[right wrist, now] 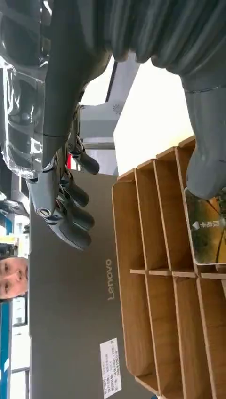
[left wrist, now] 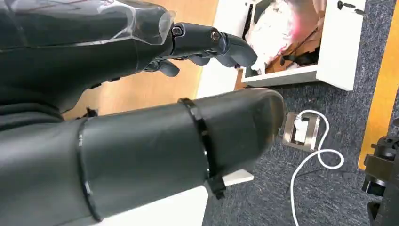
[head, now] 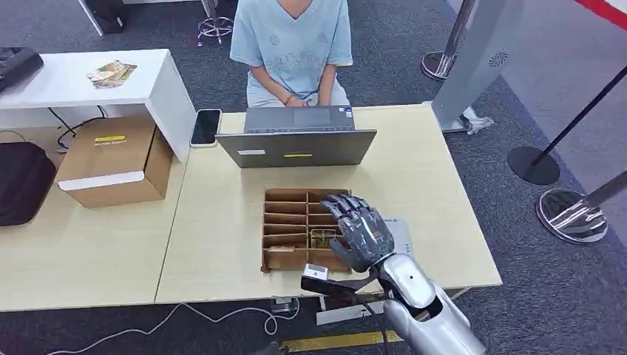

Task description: Pass the card to the sensor for recognition and then transmit it.

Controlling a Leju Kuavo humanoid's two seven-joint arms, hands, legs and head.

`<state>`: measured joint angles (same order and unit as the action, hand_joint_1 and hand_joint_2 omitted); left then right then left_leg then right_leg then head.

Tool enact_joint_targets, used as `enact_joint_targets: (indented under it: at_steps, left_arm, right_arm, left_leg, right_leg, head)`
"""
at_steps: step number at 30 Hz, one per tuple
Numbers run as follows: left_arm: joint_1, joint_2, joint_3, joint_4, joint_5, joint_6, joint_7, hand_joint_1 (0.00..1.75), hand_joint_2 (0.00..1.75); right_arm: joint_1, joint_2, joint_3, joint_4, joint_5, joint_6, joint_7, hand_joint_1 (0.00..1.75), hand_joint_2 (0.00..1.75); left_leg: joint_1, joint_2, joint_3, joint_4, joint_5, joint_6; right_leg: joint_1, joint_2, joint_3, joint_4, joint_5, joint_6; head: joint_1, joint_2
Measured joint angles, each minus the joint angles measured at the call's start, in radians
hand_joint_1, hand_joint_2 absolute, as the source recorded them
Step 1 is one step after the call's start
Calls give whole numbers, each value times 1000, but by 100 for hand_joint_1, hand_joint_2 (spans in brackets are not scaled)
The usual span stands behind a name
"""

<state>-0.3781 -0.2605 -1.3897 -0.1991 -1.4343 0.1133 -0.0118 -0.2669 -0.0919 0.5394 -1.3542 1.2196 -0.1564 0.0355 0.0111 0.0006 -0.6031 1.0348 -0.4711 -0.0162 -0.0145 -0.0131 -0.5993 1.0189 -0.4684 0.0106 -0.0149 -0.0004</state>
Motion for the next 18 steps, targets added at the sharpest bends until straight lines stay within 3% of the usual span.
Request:
enact_joint_targets:
  at_steps: [6,10,18]
  left_arm:
    - [0,0,0,0,1,0,-2,0,0]
    - [0,0,0,0,1,0,-3,0,0]
    - [0,0,0,0,4,0,1,0,0]
  right_arm:
    - [0,5,0,16,27,-2,15,58,175]
    - [0,6,0,18,40,-2,20,51,175]
    - [9,6,-4,-5,101,-23,79,54,175]
  left_leg:
    - [0,0,0,0,0,0]
    - [0,0,0,0,0,0]
    - [0,0,0,0,0,0]
  right_leg:
    - [0,0,0,0,0,0]
    - [0,0,0,0,0,0]
    - [0,0,0,0,0,0]
  head:
    - [0,0]
    - [0,0]
    - [0,0]
